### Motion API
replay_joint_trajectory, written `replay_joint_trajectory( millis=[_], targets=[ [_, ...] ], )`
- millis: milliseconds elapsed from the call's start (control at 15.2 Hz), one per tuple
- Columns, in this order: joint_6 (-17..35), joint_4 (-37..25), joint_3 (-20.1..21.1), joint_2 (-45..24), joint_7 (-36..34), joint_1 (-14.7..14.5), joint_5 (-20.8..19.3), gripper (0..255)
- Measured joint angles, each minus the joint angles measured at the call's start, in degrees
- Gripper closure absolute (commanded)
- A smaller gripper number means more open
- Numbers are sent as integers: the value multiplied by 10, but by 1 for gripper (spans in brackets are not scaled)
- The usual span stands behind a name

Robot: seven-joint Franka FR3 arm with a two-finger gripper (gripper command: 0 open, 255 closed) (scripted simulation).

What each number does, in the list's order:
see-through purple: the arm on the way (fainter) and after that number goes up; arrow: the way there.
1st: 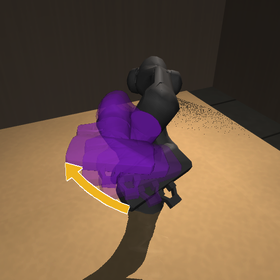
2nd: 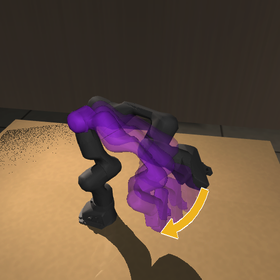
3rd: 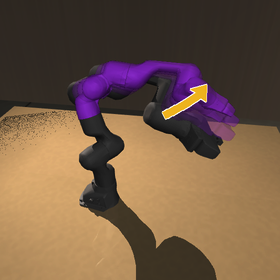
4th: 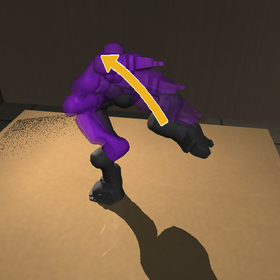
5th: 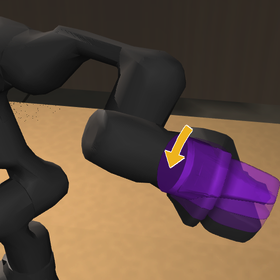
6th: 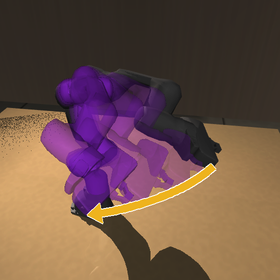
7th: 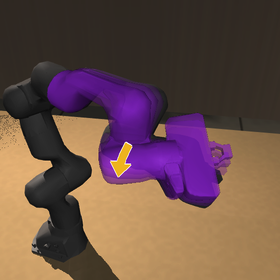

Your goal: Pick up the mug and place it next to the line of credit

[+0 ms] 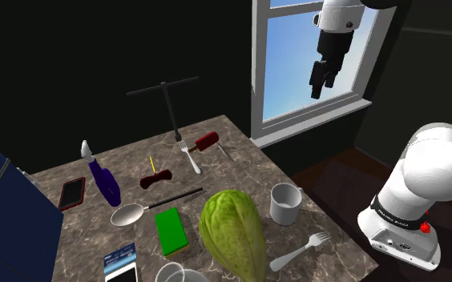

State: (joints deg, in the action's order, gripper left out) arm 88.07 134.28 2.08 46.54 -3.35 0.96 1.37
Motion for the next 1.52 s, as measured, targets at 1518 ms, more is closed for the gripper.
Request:
replay_joint_trajectory(
  millis=[1518],
  targets=[
    [235, 126, 272, -120, -210, -91, 137, 0]
  ],
)
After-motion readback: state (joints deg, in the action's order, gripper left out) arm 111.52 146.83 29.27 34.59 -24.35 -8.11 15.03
